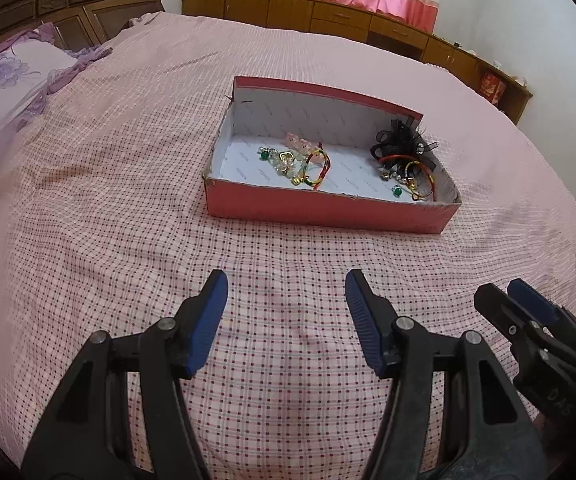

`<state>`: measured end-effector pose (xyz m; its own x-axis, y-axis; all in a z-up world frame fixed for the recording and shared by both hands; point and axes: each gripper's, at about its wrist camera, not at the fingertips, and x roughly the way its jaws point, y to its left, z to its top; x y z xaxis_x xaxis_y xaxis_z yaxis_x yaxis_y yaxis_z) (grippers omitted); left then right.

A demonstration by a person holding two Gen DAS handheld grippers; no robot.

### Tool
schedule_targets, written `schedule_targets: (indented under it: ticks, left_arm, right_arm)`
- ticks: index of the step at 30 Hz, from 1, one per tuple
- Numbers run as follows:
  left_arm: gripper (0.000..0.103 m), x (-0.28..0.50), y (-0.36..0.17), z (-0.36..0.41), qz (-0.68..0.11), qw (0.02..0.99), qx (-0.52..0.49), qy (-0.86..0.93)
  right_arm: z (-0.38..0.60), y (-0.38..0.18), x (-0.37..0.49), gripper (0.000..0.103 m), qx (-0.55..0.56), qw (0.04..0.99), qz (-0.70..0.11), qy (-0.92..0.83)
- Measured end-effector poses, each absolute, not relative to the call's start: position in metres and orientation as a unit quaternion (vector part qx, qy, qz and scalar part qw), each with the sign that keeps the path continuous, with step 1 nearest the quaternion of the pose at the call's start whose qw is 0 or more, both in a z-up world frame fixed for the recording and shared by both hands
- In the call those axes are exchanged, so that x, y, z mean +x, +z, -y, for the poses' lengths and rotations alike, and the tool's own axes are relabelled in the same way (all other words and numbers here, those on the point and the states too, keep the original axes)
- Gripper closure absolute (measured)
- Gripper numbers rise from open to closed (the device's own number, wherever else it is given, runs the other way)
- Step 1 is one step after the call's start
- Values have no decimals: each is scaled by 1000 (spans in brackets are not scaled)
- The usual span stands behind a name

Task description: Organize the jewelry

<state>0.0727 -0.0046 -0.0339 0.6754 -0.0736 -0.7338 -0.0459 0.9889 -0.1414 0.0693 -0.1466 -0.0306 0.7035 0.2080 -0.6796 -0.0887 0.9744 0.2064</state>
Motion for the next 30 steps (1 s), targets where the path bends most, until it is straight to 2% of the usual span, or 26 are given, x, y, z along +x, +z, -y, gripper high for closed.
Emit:
schedule_targets:
  ticks: [30]
  left_arm:
    - [50,72,-31,6,-395,916,-69,-7]
  right_arm:
    - [148,-26,70,34,82,922,-368,84]
